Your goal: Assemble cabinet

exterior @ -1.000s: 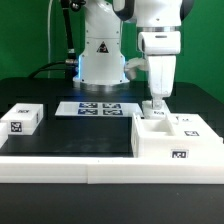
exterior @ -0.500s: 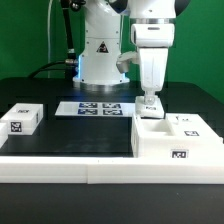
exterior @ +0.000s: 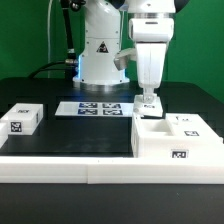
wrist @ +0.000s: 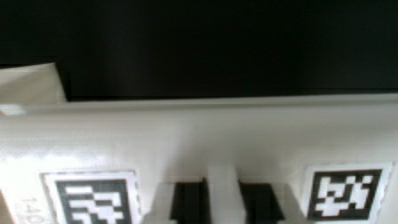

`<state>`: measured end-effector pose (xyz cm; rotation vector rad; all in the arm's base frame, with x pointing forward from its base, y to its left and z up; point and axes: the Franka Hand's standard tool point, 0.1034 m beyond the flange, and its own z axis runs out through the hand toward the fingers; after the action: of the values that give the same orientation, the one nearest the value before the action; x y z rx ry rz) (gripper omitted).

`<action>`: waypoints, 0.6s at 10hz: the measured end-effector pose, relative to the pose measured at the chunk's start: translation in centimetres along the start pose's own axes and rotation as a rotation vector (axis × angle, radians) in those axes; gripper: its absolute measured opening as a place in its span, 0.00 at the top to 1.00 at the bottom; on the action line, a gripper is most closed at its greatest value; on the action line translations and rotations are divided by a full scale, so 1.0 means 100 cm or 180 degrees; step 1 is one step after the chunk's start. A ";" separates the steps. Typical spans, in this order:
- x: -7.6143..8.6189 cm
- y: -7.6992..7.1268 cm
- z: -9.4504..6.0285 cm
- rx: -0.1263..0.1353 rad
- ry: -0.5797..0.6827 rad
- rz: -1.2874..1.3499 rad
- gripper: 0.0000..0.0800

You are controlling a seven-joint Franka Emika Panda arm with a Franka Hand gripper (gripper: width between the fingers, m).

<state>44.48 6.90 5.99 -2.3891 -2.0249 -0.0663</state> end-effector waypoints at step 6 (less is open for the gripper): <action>0.002 0.007 0.002 -0.0008 0.0015 0.0009 0.91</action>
Offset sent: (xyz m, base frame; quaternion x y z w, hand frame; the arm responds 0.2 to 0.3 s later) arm 0.0158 0.0008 -0.0003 0.0104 0.0042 0.0019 0.9999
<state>45.22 6.97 5.82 -2.3911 -2.0206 -0.0745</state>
